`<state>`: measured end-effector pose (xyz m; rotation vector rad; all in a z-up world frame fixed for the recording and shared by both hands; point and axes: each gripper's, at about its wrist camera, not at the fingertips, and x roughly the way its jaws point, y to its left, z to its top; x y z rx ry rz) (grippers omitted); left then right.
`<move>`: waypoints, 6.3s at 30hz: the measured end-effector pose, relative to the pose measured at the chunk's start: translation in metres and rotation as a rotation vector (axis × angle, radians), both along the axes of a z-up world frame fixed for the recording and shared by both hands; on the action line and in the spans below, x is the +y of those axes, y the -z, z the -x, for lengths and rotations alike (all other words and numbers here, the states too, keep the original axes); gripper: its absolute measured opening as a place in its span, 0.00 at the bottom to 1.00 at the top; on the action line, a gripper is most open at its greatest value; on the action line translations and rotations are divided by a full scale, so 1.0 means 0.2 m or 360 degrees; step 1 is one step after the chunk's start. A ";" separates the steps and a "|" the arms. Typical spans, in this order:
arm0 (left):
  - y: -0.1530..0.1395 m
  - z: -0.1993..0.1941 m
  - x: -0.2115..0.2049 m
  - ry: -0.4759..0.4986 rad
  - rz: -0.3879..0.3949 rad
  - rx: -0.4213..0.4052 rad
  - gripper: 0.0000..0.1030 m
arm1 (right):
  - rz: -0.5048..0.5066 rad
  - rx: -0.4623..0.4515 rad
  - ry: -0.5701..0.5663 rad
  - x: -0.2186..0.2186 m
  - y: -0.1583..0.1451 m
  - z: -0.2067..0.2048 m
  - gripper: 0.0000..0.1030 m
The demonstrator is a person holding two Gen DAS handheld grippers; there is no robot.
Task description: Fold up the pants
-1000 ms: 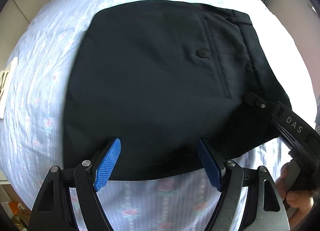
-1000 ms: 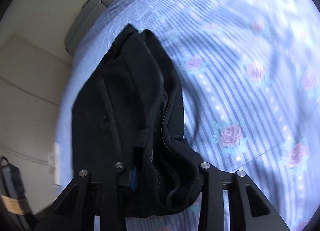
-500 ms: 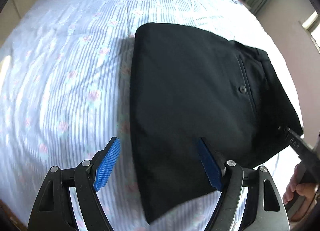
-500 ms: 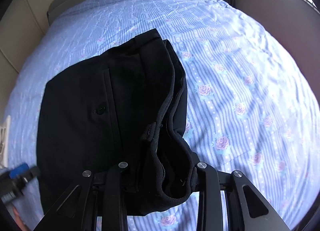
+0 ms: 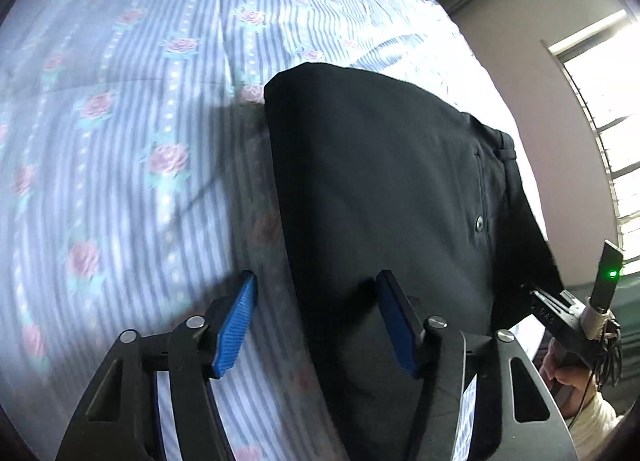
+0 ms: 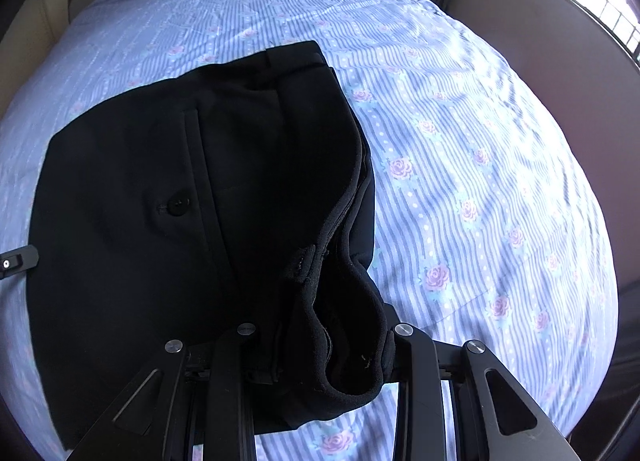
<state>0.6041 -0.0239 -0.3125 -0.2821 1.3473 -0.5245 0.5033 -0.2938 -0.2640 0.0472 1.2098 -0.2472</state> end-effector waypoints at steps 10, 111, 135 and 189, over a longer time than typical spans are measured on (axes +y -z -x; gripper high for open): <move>0.13 -0.24 -0.09 0.0032 0.0368 0.0103 0.44 | -0.0002 0.0026 0.0050 -0.02 0.06 -0.06 0.31; -1.38 1.74 2.57 -0.0714 -0.0315 -0.0351 0.17 | -0.0743 -0.0269 -0.1088 2.54 -1.15 1.10 0.25; -1.00 0.19 3.33 -0.0004 -0.0277 -0.0325 0.17 | -0.0701 -0.0309 -0.0404 3.36 -0.81 0.34 0.26; -1.73 1.80 1.35 -0.0372 -0.0728 -0.0876 0.94 | -0.0278 -0.0649 -0.0640 1.69 -1.53 1.38 0.78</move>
